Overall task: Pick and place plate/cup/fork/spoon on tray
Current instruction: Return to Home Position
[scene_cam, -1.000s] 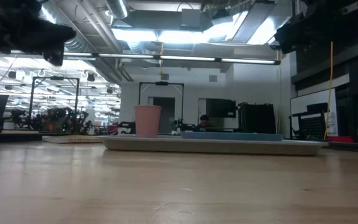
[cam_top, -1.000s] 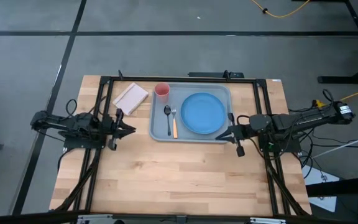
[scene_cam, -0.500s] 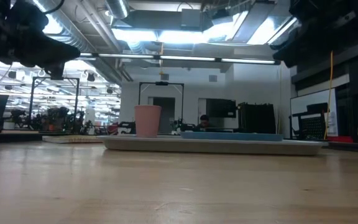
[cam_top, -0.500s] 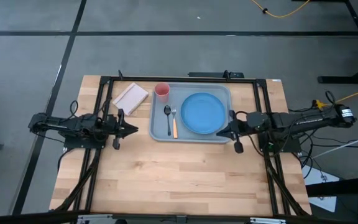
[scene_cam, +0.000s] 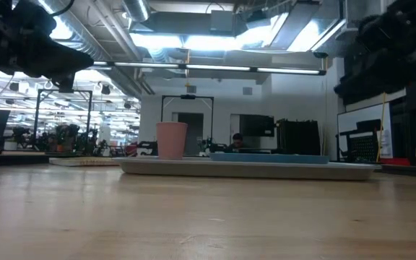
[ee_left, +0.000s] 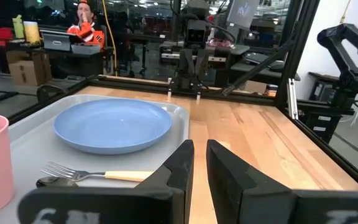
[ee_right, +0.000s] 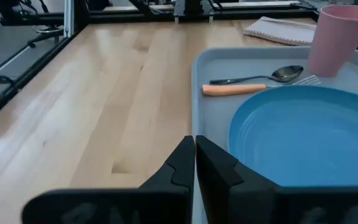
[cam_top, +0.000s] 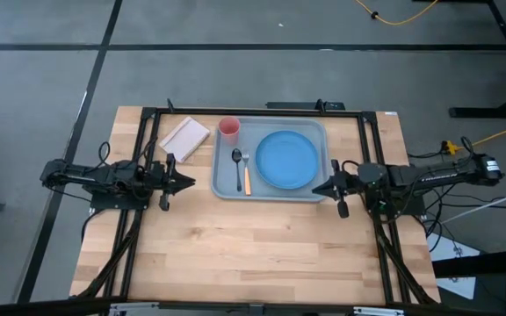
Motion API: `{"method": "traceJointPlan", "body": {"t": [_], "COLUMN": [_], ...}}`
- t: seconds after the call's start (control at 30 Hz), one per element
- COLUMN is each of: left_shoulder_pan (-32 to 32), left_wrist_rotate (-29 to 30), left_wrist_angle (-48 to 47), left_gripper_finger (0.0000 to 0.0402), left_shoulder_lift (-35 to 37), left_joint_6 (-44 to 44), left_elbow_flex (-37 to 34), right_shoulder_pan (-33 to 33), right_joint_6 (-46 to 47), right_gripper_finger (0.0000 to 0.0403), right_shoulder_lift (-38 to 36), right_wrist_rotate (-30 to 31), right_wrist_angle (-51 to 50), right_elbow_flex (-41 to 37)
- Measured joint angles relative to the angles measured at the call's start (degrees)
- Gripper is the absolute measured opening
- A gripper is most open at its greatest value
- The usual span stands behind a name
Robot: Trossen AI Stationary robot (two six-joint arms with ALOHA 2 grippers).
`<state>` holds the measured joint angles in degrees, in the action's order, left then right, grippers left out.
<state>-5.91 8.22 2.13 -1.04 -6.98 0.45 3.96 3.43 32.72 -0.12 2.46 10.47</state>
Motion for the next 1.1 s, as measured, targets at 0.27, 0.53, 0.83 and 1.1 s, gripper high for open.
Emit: {"method": "traceJointPlan", "body": {"t": [0.27, 0.53, 0.83, 1.1], "left_shoulder_pan": [0.0, 0.0, 0.0, 0.0], "left_wrist_rotate": [0.0, 0.0, 0.0, 0.0], "left_wrist_angle": [0.0, 0.0, 0.0, 0.0], "left_gripper_finger": [0.0037, 0.0037, 0.0037, 0.0037], "left_shoulder_lift": [0.0, 0.0, 0.0, 0.0], "left_joint_6": [0.0, 0.0, 0.0, 0.0], "left_elbow_flex": [0.0, 0.0, 0.0, 0.0], "right_shoulder_pan": [0.0, 0.0, 0.0, 0.0], "right_joint_6": [-3.8, -3.2, -4.1, -0.2], "right_gripper_finger": [0.002, 0.002, 0.002, 0.002], "right_shoulder_lift": [-7.5, -15.5, -26.0, -32.7], "right_wrist_rotate": [5.7, 3.0, 1.5, 1.5], "right_wrist_angle": [0.6, 0.3, 0.8, -0.4], "right_elbow_flex": [-5.8, -9.7, -10.1, -10.1]}}
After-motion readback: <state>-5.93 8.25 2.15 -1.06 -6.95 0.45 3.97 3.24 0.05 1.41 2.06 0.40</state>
